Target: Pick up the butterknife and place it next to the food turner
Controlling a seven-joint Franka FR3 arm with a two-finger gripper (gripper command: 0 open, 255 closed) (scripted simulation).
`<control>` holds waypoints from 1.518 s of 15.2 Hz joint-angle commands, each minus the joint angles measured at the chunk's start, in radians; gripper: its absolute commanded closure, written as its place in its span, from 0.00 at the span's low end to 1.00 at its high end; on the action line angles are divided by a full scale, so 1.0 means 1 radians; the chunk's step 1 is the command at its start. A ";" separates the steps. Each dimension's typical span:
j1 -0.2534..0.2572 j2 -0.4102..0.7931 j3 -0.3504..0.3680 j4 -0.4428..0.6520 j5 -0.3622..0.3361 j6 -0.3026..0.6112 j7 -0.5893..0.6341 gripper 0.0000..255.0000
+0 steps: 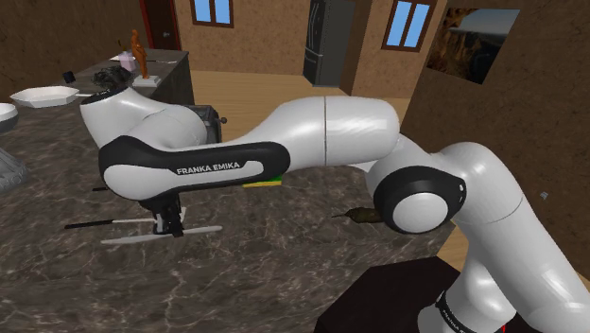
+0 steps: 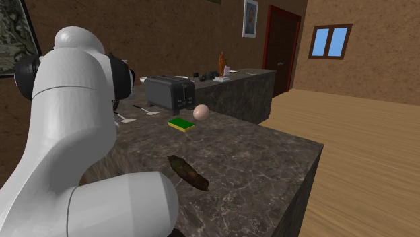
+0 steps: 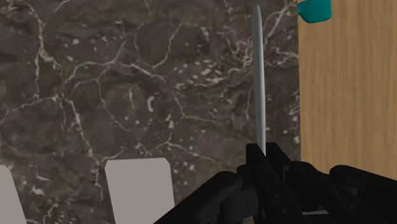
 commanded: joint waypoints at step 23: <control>0.017 0.064 -0.003 0.181 0.000 -0.116 -0.006 0.00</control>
